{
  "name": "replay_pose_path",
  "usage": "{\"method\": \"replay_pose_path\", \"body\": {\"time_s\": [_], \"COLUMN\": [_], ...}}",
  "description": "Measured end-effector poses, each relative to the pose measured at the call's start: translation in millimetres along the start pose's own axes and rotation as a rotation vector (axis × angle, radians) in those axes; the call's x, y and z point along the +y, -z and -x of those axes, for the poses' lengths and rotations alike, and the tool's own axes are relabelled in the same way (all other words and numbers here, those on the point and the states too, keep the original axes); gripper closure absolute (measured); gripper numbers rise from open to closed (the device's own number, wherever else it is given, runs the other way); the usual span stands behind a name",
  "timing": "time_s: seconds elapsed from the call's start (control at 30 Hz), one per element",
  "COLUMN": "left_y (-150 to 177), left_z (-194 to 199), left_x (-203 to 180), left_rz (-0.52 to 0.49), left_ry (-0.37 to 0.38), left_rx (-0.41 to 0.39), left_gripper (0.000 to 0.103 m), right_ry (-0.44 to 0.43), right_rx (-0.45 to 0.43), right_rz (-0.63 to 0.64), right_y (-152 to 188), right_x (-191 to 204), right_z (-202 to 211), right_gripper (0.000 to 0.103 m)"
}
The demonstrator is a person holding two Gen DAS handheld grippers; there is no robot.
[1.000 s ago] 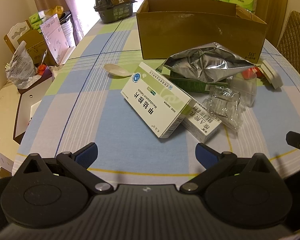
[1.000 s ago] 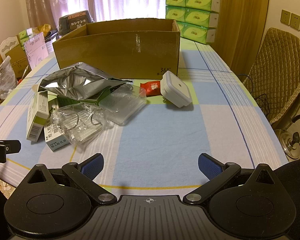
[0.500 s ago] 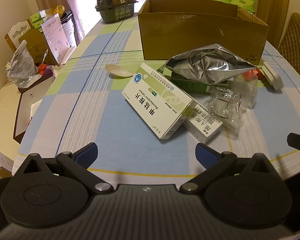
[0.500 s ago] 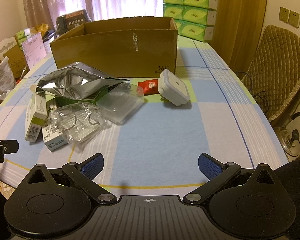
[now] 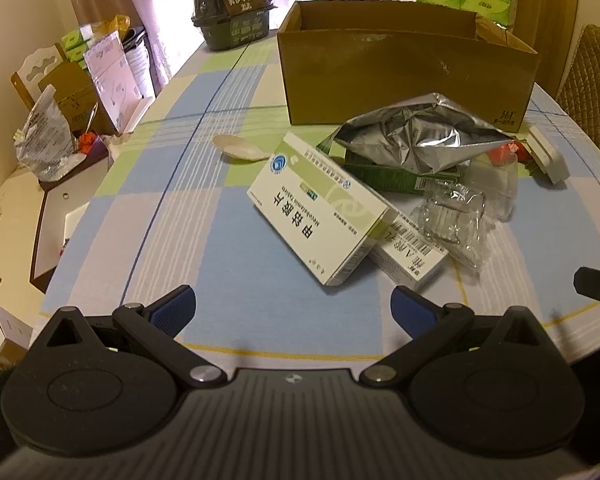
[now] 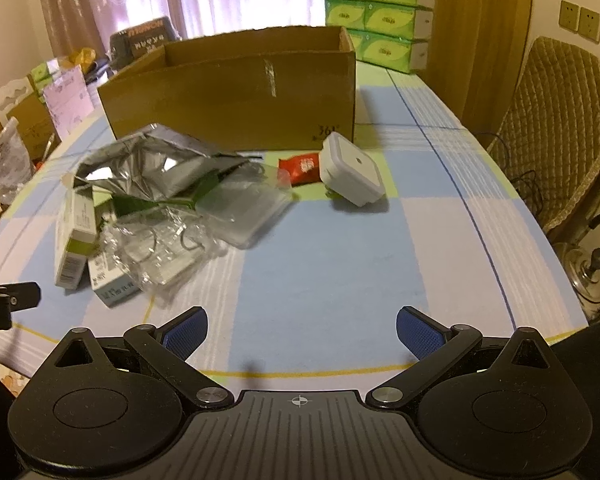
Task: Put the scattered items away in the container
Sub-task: 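Reach the left tool to the Mecobalamin box while the right tool reaches the ointment box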
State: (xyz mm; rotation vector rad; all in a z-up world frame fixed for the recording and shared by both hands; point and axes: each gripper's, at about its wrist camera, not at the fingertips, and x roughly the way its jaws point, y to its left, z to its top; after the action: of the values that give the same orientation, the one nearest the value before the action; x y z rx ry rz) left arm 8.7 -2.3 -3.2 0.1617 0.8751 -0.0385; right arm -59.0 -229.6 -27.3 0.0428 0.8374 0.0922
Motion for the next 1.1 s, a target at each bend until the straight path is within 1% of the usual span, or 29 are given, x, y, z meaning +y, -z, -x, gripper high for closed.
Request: {"method": "replay_pose_path", "body": {"time_s": [0.13, 0.27, 0.37, 0.47, 0.57, 0.67, 0.77, 0.87, 1.1], "left_y": [-7, -13, -19, -24, -30, -33, -37, -41, -54], "left_z": [0, -2, -6, -12, -17, -26, -36, -47, -71], "left_x": [-3, -3, -1, 4, 13, 20, 23, 26, 23], "left_rz": [-0.010, -0.025, -0.046, -0.067, -0.079, -0.078, -0.062, -0.021, 0.049], "left_ry": [0.015, 0.031, 0.034, 0.029, 0.042, 0.058, 0.076, 0.104, 0.169], "left_rx": [-0.016, -0.035, -0.048, -0.058, -0.063, -0.056, -0.036, -0.014, 0.001], "left_gripper": [0.001, 0.001, 0.001, 0.001, 0.001, 0.001, 0.001, 0.001, 0.001], "right_ry": [-0.017, -0.037, -0.037, -0.045, -0.026, -0.048, -0.059, -0.069, -0.094], "right_rx": [-0.033, -0.013, -0.021, -0.017, -0.012, -0.002, -0.004, -0.011, -0.032], "right_rz": [-0.036, -0.043, -0.043, -0.020, 0.033, 0.071, 0.099, 0.127, 0.197], "right_y": [-4, -10, -16, -20, -23, -26, -27, -27, -27], "right_x": [-2, -3, -3, -1, 6, 12, 20, 29, 42], "right_z": [2, -3, -5, -8, -15, -21, -27, -33, -45], "right_gripper": [0.000, 0.000, 0.000, 0.000, 0.000, 0.000, 0.000, 0.000, 0.000]}}
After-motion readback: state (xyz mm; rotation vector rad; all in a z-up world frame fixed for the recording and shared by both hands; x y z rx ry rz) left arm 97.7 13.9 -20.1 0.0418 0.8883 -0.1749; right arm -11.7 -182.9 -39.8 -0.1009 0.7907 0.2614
